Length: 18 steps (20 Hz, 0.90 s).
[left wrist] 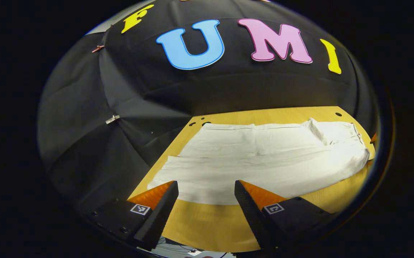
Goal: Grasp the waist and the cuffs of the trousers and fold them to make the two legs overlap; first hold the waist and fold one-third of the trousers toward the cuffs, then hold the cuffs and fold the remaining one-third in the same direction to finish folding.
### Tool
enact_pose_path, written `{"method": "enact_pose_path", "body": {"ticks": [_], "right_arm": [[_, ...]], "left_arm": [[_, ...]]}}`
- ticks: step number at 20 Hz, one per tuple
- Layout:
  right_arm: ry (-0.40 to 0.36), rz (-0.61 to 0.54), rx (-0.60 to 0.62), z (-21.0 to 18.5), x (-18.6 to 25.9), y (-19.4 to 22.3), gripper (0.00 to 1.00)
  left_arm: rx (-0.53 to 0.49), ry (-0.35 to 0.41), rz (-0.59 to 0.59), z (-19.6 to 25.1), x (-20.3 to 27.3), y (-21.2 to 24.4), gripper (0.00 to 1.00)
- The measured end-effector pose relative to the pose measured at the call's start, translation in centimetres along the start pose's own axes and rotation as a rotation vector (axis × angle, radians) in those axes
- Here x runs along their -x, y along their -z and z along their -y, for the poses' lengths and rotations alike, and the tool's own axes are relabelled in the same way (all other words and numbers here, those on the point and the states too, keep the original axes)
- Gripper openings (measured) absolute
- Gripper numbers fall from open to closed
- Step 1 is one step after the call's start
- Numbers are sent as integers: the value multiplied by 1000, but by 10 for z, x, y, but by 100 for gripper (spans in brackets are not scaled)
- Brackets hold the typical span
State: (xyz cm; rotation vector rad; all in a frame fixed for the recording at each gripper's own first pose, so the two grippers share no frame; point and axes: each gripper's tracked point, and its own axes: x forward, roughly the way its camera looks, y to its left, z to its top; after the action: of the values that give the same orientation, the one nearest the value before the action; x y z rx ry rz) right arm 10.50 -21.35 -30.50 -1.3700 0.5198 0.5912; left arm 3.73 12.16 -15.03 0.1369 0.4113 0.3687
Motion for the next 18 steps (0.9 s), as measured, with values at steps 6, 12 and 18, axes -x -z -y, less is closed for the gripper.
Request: {"method": "enact_pose_path", "body": {"ticks": [6,12,18], "right_arm": [[78,-48,53,11,-29,-3,75],[-21,-73,13,-5,-36,1,26],[-132,-97,-81,-3,-36,0,18]], "left_arm": [[-105,-87,-91,-68,-34,52,99],[-284,-59,-156,-124,-84,79,99],[-702,24,-230,-165,-135,101,99]]}}
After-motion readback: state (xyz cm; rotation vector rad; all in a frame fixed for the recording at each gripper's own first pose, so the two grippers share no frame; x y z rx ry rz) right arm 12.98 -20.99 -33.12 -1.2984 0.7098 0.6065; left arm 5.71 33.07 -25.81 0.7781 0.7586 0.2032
